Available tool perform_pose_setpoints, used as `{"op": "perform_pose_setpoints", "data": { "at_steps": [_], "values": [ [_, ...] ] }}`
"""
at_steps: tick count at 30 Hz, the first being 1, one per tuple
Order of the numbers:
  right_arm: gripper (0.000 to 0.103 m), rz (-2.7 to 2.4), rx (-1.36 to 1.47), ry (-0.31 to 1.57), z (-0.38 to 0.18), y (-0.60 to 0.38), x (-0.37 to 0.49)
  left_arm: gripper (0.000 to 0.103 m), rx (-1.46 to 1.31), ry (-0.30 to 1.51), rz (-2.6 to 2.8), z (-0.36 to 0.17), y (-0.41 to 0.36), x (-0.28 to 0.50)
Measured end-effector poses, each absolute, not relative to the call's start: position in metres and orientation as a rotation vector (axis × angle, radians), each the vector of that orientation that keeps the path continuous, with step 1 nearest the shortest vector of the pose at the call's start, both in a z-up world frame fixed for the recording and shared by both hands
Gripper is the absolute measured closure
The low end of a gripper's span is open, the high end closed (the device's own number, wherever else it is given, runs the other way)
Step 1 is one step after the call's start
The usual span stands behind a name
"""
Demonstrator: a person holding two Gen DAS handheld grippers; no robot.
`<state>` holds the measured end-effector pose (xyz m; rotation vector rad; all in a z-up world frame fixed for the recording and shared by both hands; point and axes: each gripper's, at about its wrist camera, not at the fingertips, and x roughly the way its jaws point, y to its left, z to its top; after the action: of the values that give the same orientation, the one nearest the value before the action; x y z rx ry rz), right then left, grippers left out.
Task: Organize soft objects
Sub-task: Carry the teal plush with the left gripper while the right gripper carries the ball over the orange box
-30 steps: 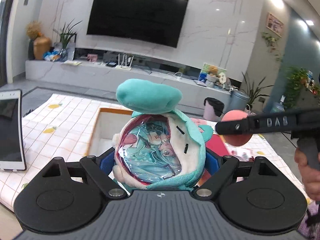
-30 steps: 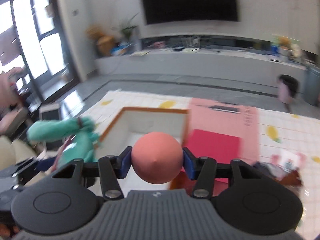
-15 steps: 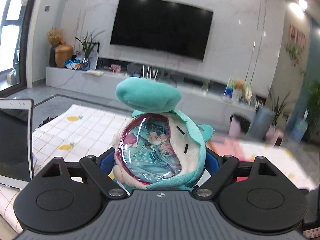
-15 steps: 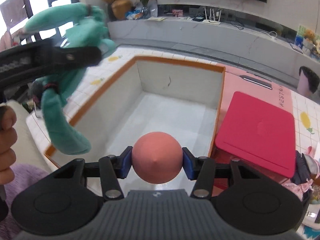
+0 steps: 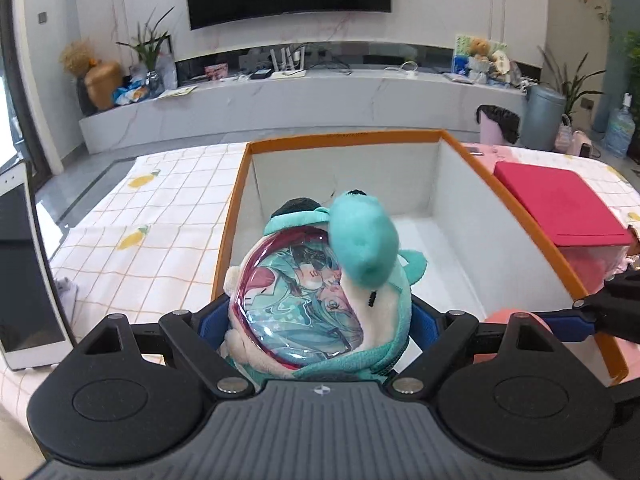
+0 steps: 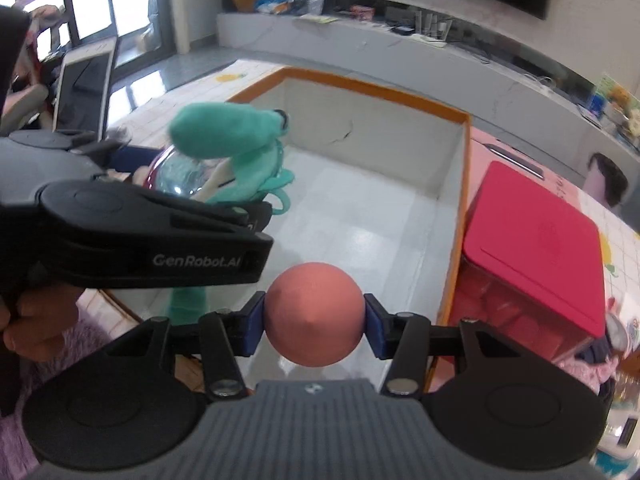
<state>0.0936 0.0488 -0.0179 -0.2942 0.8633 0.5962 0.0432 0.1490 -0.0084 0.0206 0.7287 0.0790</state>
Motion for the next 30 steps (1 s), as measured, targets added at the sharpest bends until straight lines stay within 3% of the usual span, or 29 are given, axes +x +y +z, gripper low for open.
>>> {"op": "perform_pose_setpoints", "data": {
  "at_steps": [30],
  "values": [
    [0.054,0.539,-0.329,0.823,-0.011,0.055,0.068,0.0,0.033,0.76,0.091,0.007,0.158,0.021]
  ]
}}
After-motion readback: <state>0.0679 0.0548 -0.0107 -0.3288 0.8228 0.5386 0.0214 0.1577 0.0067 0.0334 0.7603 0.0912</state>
